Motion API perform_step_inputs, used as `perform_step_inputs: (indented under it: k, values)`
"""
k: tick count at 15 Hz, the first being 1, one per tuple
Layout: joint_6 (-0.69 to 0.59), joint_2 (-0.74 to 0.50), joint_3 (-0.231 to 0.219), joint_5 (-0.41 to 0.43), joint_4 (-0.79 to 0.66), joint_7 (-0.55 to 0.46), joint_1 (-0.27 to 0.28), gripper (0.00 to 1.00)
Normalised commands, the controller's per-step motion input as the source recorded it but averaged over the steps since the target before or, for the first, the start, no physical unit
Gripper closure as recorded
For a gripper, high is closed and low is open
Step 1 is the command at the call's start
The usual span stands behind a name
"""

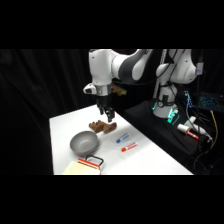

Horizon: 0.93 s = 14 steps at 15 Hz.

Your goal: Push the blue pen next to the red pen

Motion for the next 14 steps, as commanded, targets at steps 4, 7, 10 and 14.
perform_step_inputs:
  k: [4, 7, 10, 14]
  values:
    - [0.32, -0.29, -0.056, 0.059, -0.47, -0.13, -0.063, 0.0]
    - [0.31, -0.21, -0.062, 0.075, -0.4, -0.16, -0.064, 0.0]
    - [0.31, -0.15, -0.057, 0.128, -0.33, -0.21, -0.069, 0.0]
    - [0.2, -0.06, -0.033, 0.123, -0.17, -0.16, -0.035, 0.0]
